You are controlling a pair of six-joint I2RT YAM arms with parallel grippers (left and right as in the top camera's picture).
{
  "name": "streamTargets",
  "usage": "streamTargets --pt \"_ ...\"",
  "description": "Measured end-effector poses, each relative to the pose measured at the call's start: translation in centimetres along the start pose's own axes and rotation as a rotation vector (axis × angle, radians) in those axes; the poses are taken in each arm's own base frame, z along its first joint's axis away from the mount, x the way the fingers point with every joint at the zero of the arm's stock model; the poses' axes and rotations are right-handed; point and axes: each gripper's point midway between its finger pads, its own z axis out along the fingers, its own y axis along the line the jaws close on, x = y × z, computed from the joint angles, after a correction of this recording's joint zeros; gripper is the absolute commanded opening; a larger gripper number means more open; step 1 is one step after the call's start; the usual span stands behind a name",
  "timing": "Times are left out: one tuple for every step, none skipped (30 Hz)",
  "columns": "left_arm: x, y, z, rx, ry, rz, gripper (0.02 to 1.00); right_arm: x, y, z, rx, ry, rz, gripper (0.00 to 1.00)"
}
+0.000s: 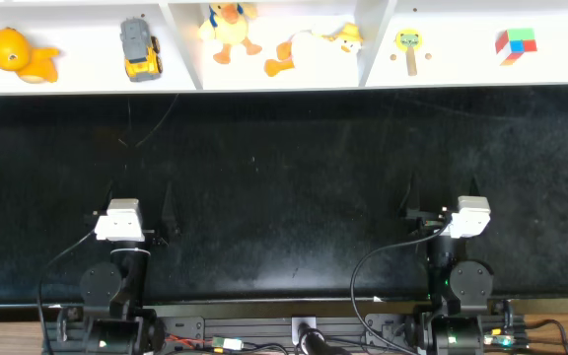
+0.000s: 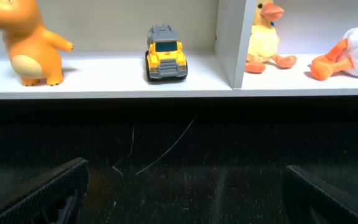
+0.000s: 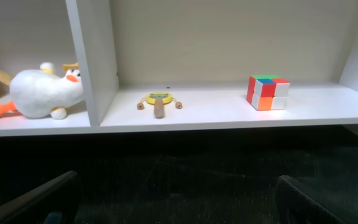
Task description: Store Toys
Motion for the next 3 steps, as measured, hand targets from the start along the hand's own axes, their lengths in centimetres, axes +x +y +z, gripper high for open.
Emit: streamTargets --pt "0.0 0.0 0.0 0.0 0.0 0.0 0.998 0.01 0.0 0.0 0.0 0.0 0.0 0.993" --pt "0.0 0.0 0.0 0.0 0.0 0.0 0.998 -0.01 0.01 0.0 0.0 0.0 0.0 0.996" --pt "0.0 0.0 0.0 0.0 0.0 0.0 0.998 0.0 0.01 0.0 0.0 0.0 0.0 0.996"
